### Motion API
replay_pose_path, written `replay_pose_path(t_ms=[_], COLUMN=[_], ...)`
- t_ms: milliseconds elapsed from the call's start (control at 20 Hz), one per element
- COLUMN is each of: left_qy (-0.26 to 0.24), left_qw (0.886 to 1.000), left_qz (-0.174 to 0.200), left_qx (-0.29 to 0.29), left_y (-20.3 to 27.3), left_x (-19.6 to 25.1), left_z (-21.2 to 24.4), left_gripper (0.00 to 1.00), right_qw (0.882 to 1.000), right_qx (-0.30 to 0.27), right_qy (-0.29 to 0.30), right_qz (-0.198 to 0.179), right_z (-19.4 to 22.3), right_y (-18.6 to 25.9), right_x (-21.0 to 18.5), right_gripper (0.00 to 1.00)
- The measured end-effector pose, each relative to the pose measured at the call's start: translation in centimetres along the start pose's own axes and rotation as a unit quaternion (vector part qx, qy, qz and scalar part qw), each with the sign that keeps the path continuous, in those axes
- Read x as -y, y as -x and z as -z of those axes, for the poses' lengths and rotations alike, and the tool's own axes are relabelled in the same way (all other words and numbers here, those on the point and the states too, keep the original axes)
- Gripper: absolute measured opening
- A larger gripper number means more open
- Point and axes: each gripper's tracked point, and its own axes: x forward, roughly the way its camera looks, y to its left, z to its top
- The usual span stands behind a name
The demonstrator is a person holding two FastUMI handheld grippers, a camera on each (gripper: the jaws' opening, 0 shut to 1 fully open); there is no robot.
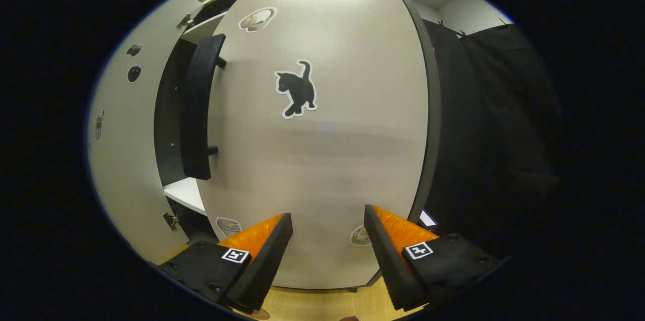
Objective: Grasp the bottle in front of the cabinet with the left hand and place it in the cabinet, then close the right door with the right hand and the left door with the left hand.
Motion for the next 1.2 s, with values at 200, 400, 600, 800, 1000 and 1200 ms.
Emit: replay_pose_path(t_ms=[200, 400, 600, 800, 1000, 1200], left_qy=[0.001, 0.003, -0.032, -0.005, 0.001, 0.000], left_qw=[1.000, 1.000, 0.999, 1.000, 1.000, 0.999], left_qz=[0.017, 0.027, 0.006, 0.000, 0.001, 0.039], left_qx=[-0.001, -0.002, -0.003, -0.012, -0.011, -0.013], left_y=[0.3, 0.4, 0.6, 0.7, 0.8, 0.1], left_x=[1.8, 3.5, 3.9, 3.8, 5.1, 8.6], left_z=[0.1, 0.4, 0.1, 0.5, 0.6, 0.9], left_gripper=[0.93, 0.89, 0.93, 0.96, 0.93, 0.93], right_qw=[1.000, 0.999, 0.999, 0.999, 0.997, 0.997], right_qx=[0.016, 0.033, 0.037, 0.045, 0.062, 0.069], right_qy=[0.007, 0.008, 0.003, 0.020, 0.041, 0.040], right_qz=[0.010, 0.015, 0.006, -0.001, 0.002, 0.001], right_z=[-2.1, -4.5, -6.3, -7.6, -8.7, -9.2], right_y=[2.9, 5.7, 8.0, 9.8, 11.5, 12.3], right_x=[2.4, 5.0, 7.1, 8.9, 10.1, 11.0], right_gripper=[0.96, 0.96, 0.96, 0.96, 0.96, 0.96])
